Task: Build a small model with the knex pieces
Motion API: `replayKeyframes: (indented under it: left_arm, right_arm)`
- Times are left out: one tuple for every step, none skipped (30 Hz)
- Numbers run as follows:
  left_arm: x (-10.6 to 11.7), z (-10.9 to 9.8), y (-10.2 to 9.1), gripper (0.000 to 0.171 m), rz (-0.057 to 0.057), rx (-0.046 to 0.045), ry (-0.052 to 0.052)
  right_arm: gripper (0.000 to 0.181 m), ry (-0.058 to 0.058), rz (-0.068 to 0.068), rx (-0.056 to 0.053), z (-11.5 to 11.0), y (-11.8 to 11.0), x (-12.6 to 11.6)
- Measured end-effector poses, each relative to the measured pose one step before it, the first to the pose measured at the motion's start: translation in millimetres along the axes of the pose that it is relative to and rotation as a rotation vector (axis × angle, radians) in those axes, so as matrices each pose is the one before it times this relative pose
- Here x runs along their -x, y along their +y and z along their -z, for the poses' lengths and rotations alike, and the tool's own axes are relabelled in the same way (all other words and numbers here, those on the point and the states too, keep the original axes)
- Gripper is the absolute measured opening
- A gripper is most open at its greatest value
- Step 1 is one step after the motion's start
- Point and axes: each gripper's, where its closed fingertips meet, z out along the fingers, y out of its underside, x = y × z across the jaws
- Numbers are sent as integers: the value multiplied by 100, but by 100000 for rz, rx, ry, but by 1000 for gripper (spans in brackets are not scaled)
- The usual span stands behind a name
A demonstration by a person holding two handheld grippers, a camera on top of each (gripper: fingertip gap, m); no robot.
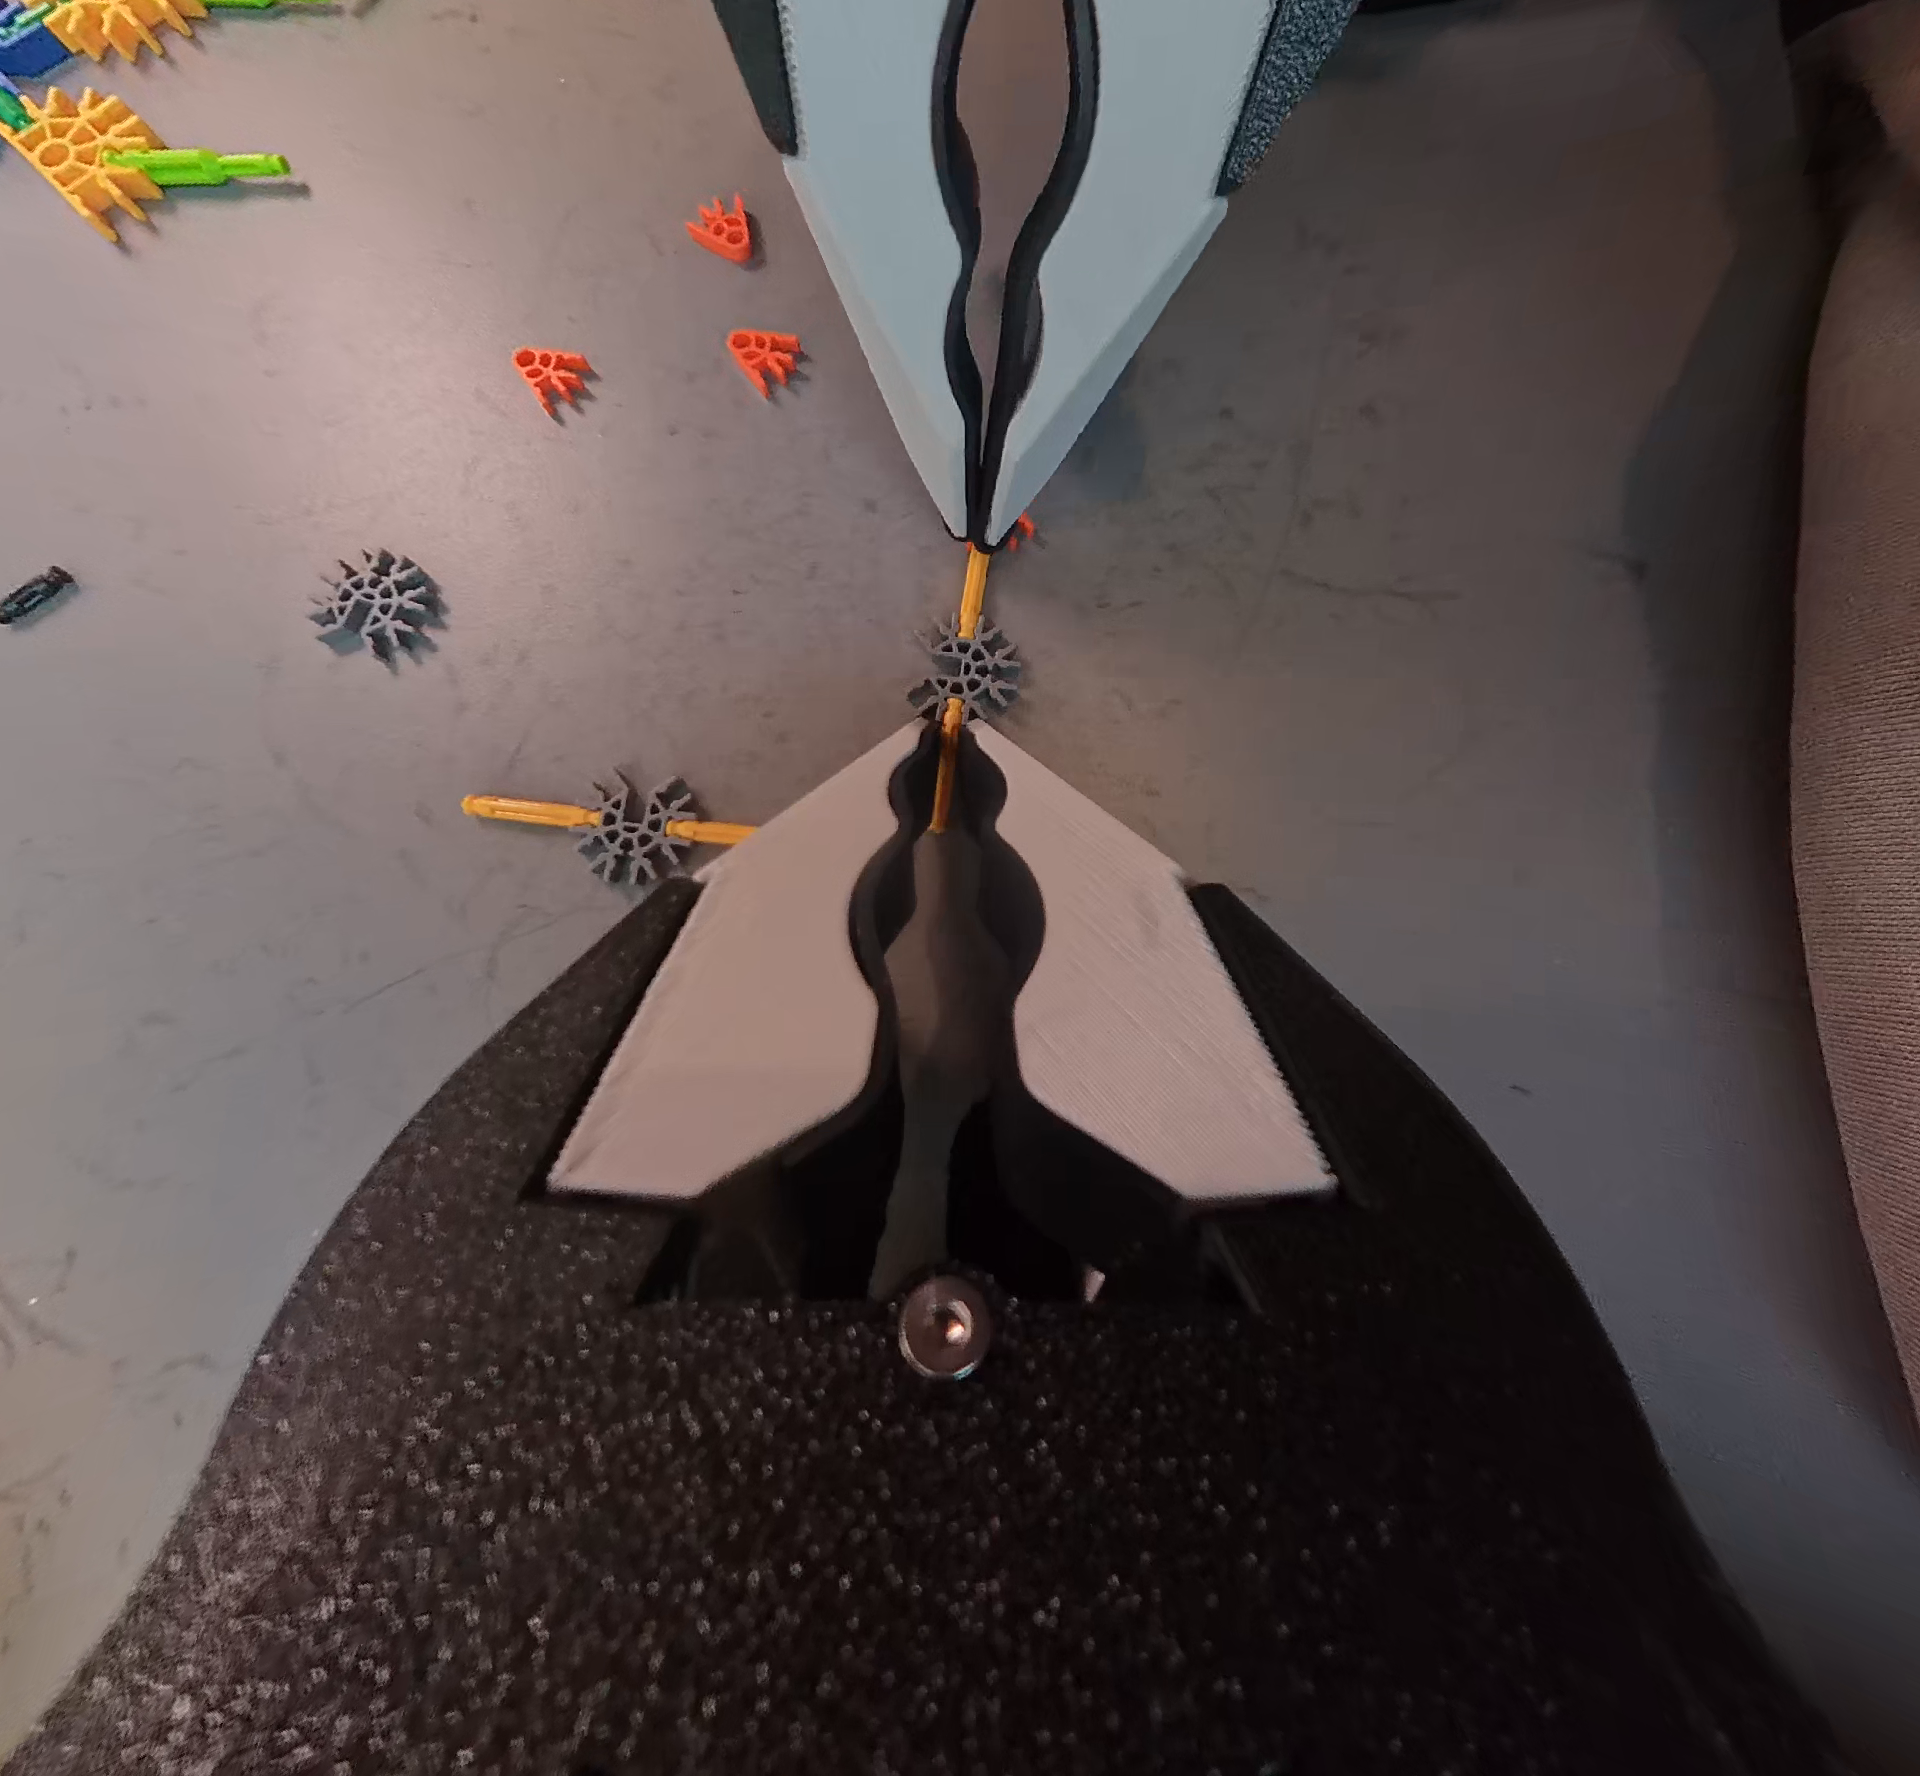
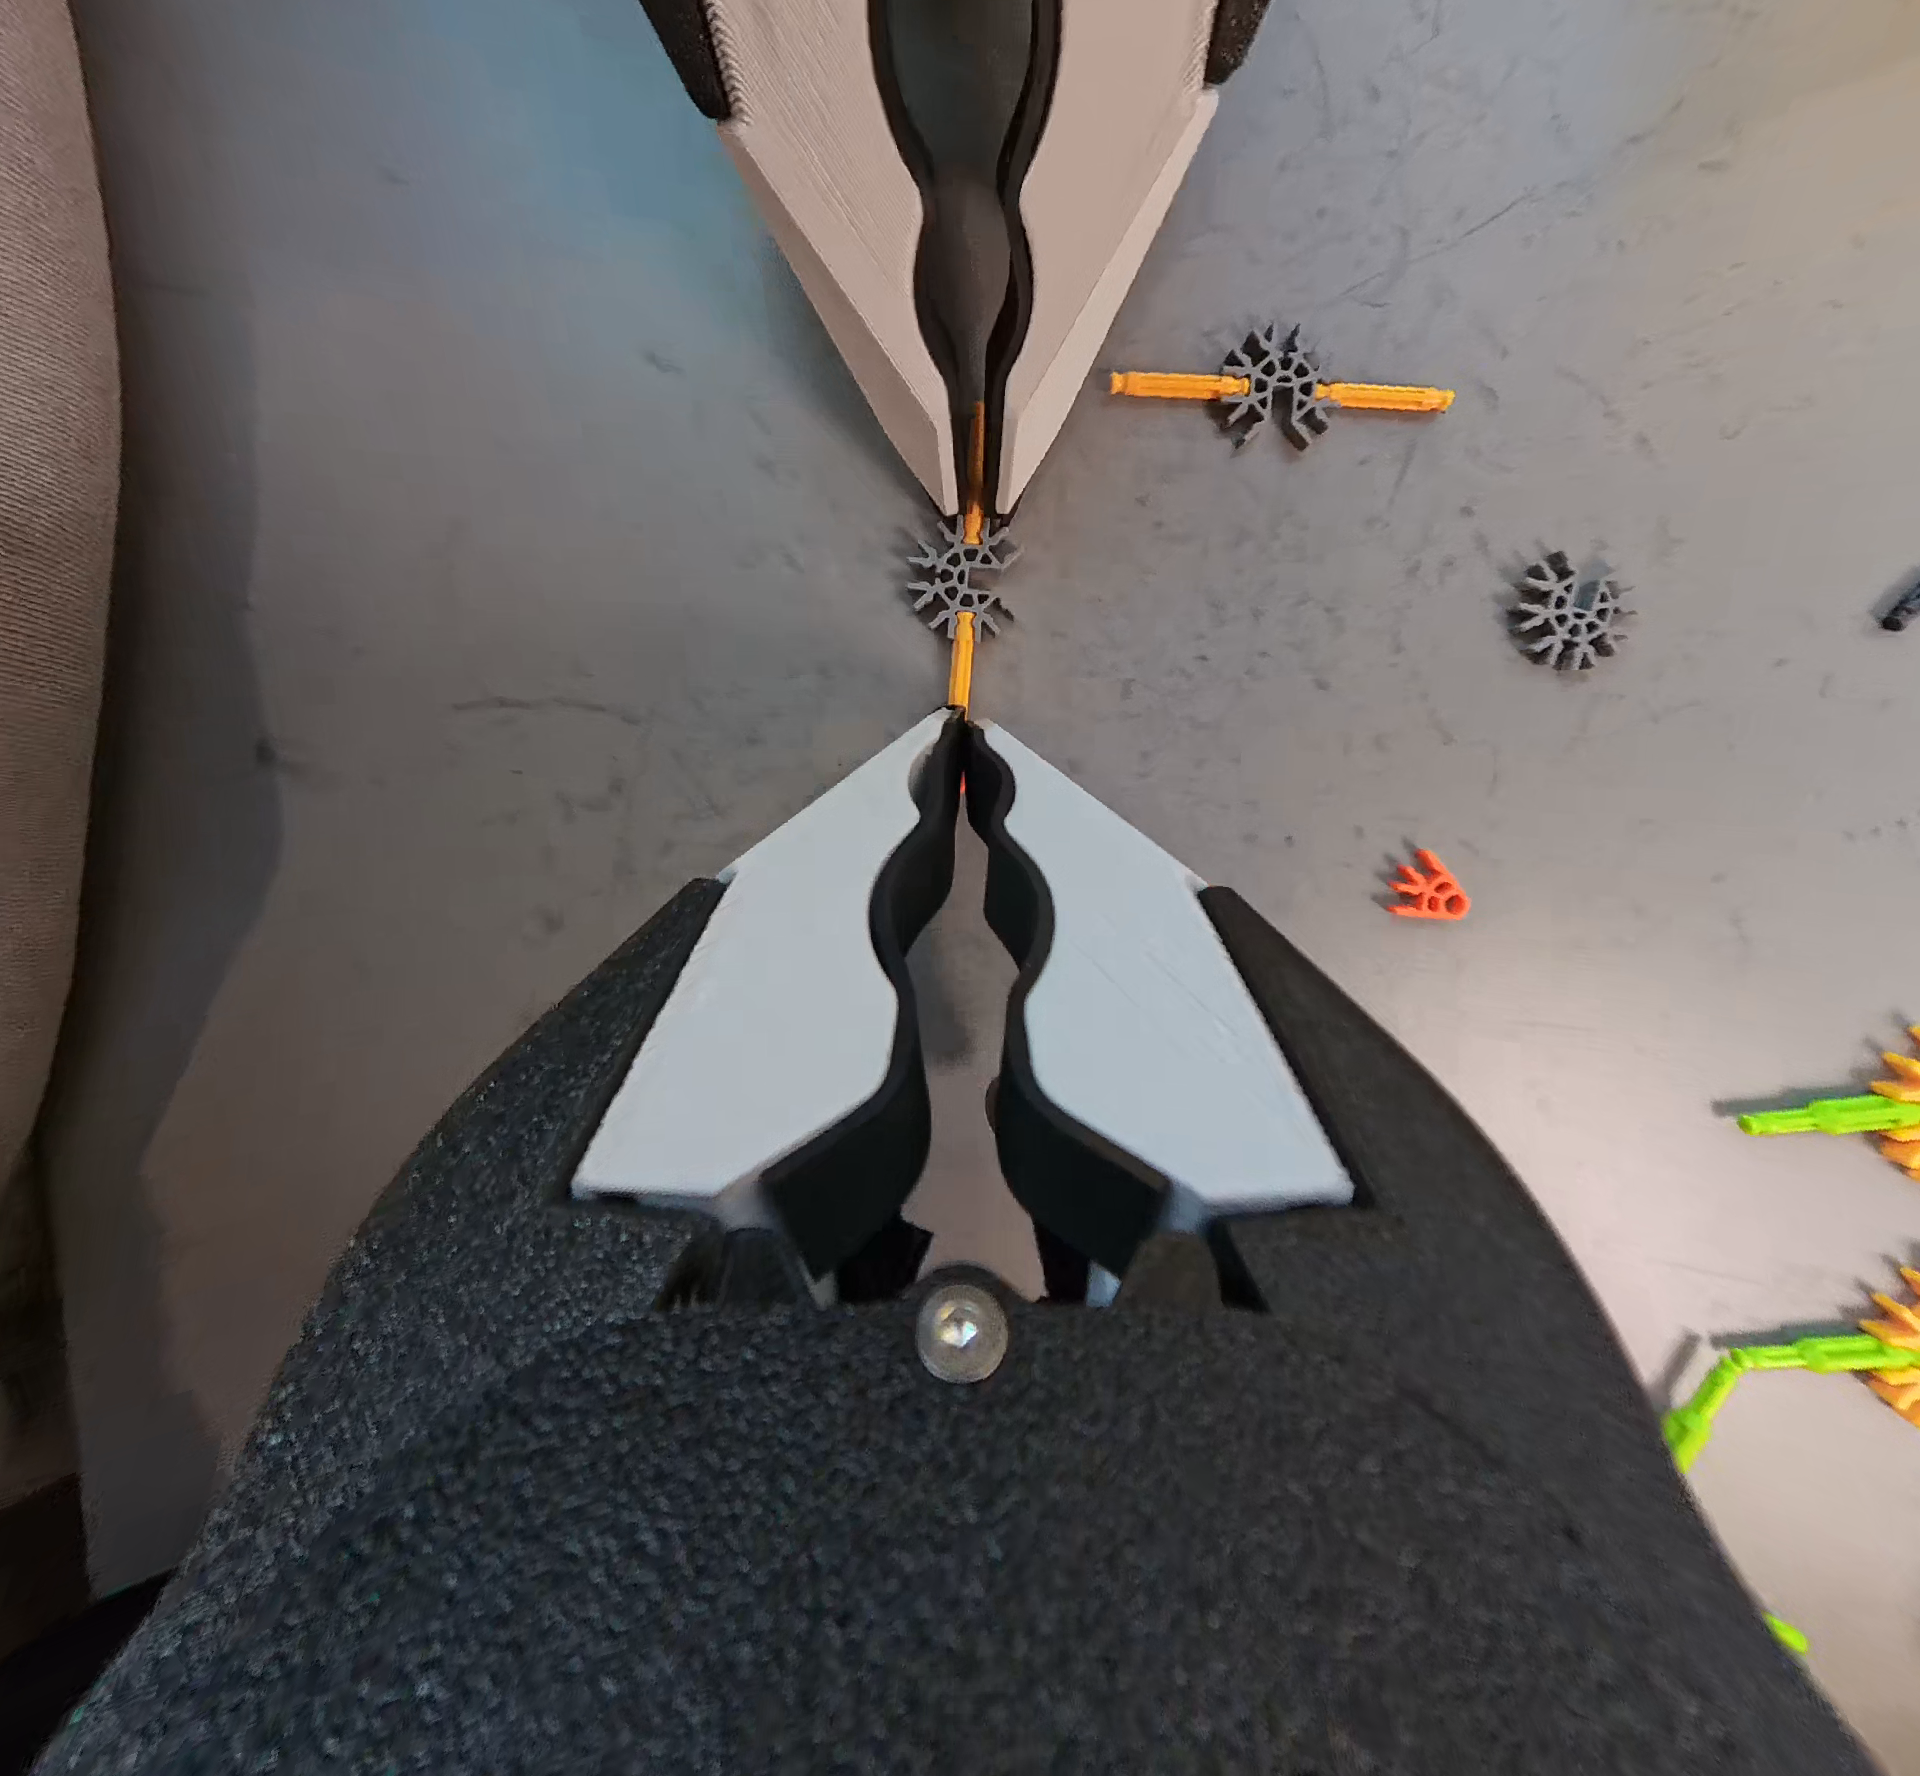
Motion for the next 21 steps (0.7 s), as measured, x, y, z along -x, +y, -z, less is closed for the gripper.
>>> replayKeyframes:
  left_arm:
    - [6, 10, 1, 3, -317, 78, -389]
    - [4, 8, 17, 3, -242, 136, -314]
    - [7, 17, 8, 3, -201, 88, -306]
    - [1, -2, -20, 3, -139, -38, -286]
    - [6, -16, -6, 3, -59, -49, -262]
    - [6, 0, -11, 3, -12, 50, -231]
    - [15, 12, 2, 3, -38, 73, -187]
    - [-12, -4, -3, 3, 46, 19, -86]
    - [7, 1, -14, 3, 64, -18, -30]
    - [16, 5, -11, 3, 75, -29, -49]
    - [25, 3, 0, 3, 117, -42, -90]
    - [6, 35, -20, 3, 114, -171, 41]
    - [-34, 52, -28, 3, 119, -319, 321]
    - [-48, 53, -26, 4, 216, -306, 471]
    - [-46, 58, 20, 4, 371, -117, 527]
    - [-15, 73, 23, 7, 388, -87, 441]
    - [37, 109, -8, 8, 384, -398, 202]
    - [32, 154, -102, 9, 476, -911, 276]
    - [44, 180, -163, 10, 686, -1260, 378]
    - [68, 164, -189, 10, 775, -1350, 157]
    - [93, 112, -151, 10, 677, -1081, -4]
  right_arm:
    - [0, 2278, 1902, 993, 1, -23, -18]
    - [0, 2409, 2354, 18, 3, -41, -21]
    - [0, 2204, 1787, -1547, 6, -60, -35]
    - [0, 1408, -625, -2824, 53, -26, -70]
    - [0, 1044, -2756, -3969, 176, -46, -240]
    - [6, 703, -4449, -5529, 451, -244, -368]
    - [13, 800, -5523, -6399, 764, -466, -549]
    - [14, 853, -5442, -5439, 892, -461, -648]
    - [16, -6, -4205, -2396, 780, -62, -540]
    - [17, 1653, -2093, 620, 556, 374, -740]
    - [17, 3728, 242, 1709, 345, 576, -980]
    - [17, 1824, 914, 2538, 106, 707, -644]
    - [17, -593, 439, 2929, -94, 719, -242]
    - [18, -738, 539, 1913, -201, 507, -182]
    - [19, -991, 1095, 1007, -258, 319, -108]
    - [20, -1755, 845, 1218, -292, 284, -2]
    - [21, -1557, 521, 1556, -301, 236, -50]
    - [22, -860, 1014, 1188, -268, 119, -119]
    - [22, -916, 1145, 1265, -219, 97, -103]
    - [22, -1259, 880, 1575, -167, 125, -50]
    - [22, -490, 401, 981, -126, 52, -165]
